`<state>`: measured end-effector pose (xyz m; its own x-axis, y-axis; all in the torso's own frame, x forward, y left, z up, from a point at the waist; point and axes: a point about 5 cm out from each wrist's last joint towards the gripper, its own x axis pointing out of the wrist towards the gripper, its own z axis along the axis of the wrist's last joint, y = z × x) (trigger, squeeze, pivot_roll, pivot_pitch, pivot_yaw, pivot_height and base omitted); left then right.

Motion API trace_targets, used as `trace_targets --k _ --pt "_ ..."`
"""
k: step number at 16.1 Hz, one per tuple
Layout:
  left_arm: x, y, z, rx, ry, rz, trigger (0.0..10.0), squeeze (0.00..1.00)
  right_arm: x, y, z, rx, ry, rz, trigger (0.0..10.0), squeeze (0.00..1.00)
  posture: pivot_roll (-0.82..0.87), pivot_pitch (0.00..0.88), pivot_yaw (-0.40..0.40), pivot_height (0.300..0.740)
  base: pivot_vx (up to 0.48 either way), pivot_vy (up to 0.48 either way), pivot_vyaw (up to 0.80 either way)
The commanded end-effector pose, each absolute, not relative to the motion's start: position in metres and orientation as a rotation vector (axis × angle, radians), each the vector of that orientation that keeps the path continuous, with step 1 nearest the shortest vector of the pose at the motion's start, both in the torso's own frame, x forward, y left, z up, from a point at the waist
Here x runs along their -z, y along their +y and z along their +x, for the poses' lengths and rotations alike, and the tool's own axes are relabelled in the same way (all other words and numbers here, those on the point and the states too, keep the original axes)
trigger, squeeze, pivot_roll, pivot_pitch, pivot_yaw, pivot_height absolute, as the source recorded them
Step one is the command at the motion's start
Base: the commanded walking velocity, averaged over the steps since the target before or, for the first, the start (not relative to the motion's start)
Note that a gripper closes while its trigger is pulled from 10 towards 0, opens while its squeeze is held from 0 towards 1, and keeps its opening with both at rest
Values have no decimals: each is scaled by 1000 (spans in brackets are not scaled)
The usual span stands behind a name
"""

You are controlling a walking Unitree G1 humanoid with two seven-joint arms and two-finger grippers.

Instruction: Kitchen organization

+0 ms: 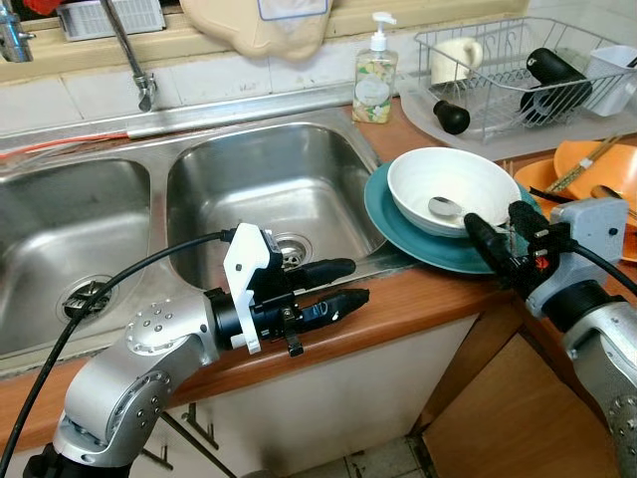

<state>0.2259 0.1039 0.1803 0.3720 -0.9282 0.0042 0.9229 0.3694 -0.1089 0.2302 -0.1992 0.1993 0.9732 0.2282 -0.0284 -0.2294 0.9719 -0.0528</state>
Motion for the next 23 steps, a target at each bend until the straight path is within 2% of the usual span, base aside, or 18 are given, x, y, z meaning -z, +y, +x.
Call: trace_targets --k 1,12,17,20,23 --pt "-185 103 226 1191 49 -81 10000 0 -200 -198 232 -228 25 -57 0 0 -106 0 60 740 0 0 0" --pt "-185 104 226 1196 54 -80 10000 0 -200 -197 232 -231 30 -55 0 0 -106 0 68 740 0 0 0" --pt "-189 106 230 1175 29 -60 10000 0 -222 -193 236 -256 -58 -42 0 0 -104 0 68 740 0 0 0" --pt "-204 105 244 1140 -55 16 10000 0 -244 -182 241 -322 -145 -36 0 0 -99 0 66 740 0 0 0" --pt "-222 96 265 1090 -178 222 10000 0 -260 -165 249 -433 -188 -44 0 0 -93 0 66 740 0 0 0"
